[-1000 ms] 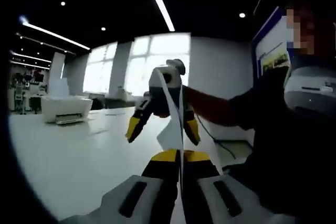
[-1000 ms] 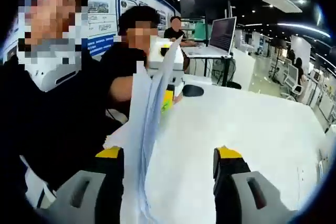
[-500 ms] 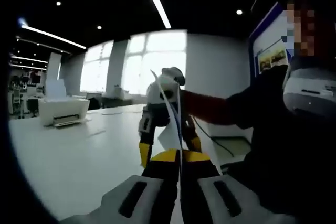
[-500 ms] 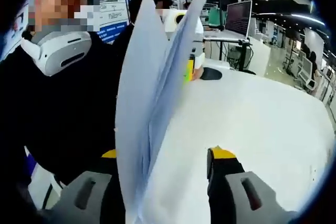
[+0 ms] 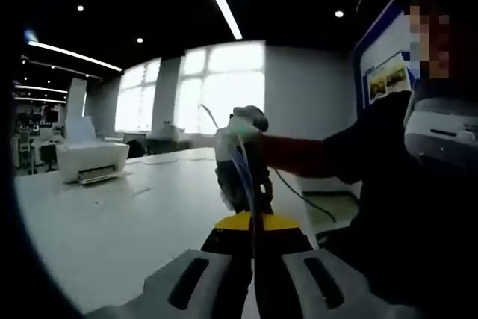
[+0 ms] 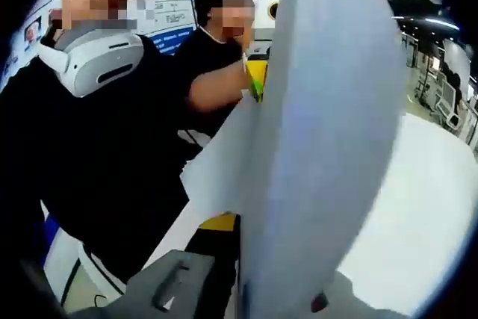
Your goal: Organize the stack of printing papers by aligning and flattening the scattered papers on the table
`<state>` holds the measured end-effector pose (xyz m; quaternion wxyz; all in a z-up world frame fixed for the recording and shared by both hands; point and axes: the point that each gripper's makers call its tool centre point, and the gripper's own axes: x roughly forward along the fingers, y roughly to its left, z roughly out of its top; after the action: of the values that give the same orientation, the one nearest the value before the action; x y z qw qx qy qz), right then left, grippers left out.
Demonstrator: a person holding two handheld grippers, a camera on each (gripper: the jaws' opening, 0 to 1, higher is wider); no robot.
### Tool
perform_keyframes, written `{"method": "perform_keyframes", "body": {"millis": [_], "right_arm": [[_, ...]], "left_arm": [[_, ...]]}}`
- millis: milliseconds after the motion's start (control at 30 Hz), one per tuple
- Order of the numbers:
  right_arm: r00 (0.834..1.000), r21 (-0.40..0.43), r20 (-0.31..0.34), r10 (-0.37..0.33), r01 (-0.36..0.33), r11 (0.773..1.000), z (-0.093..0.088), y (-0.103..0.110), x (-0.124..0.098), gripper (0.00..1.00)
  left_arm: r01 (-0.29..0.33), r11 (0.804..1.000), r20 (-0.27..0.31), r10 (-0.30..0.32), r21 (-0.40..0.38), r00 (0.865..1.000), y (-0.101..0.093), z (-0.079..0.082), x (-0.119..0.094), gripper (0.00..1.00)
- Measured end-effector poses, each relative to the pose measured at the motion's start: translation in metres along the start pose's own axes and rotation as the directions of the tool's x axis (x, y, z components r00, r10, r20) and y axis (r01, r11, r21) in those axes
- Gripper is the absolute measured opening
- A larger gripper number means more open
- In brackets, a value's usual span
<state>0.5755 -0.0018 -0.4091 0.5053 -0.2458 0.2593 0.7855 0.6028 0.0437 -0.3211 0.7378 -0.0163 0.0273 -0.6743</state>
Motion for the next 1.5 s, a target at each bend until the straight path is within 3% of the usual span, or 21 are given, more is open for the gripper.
{"method": "perform_keyframes", "body": {"millis": [233, 400, 567, 633, 700, 833, 1067, 1367, 1400, 1500], "right_arm": [[1.0, -0.043, 0.02, -0.007, 0.008, 0.999, 0.004, 0.007, -0.005, 0.0], [0.996, -0.078, 0.028, -0.084, 0.086, 0.993, 0.007, 0.004, -0.02, 0.0], [0.983, -0.11, 0.054, -0.174, 0.179, 0.978, 0.013, 0.002, -0.04, 0.0], [0.977, -0.105, 0.076, -0.201, 0.209, 0.972, 0.017, 0.003, -0.05, 0.0], [0.969, -0.096, 0.096, -0.229, 0.238, 0.966, 0.019, 0.003, -0.057, 0.0], [0.952, -0.092, 0.131, -0.277, 0.29, 0.953, 0.021, 0.002, -0.067, 0.0], [0.922, -0.048, 0.214, -0.322, 0.339, 0.94, 0.024, 0.002, -0.072, 0.0], [0.882, -0.006, 0.302, -0.361, 0.38, 0.925, 0.028, 0.002, -0.08, 0.0], [0.875, 0.002, 0.318, -0.365, 0.385, 0.923, 0.028, 0.002, -0.08, 0.0], [0.829, 0.069, 0.378, -0.412, 0.419, 0.905, 0.025, -0.006, -0.082, 0.0]], "left_arm": [[-0.019, 1.0, 0.032, 0.019, 0.011, 0.999, 0.003, 0.004, -0.004, 0.1], [-0.033, 0.999, 0.092, 0.034, -0.012, 0.995, 0.008, 0.011, -0.016, 0.18], [-0.024, 0.998, 0.173, 0.032, -0.05, 0.984, 0.013, 0.017, -0.039, 0.24], [-0.033, 0.997, 0.241, 0.05, -0.075, 0.969, 0.017, 0.025, -0.05, 0.25], [-0.044, 0.995, 0.293, 0.067, -0.086, 0.954, 0.019, 0.031, -0.059, 0.27], [-0.057, 0.995, 0.343, 0.081, -0.078, 0.936, 0.018, 0.032, -0.071, 0.3], [-0.076, 0.99, 0.407, 0.117, -0.117, 0.906, 0.021, 0.017, -0.082, 0.32], [-0.129, 0.985, 0.412, 0.165, -0.115, 0.896, 0.027, 0.0, -0.074, 0.29], [-0.136, 0.985, 0.411, 0.169, -0.107, 0.896, 0.027, 0.001, -0.071, 0.28], [-0.168, 0.983, 0.398, 0.184, -0.074, 0.899, 0.023, 0.003, -0.068, 0.16]]}}
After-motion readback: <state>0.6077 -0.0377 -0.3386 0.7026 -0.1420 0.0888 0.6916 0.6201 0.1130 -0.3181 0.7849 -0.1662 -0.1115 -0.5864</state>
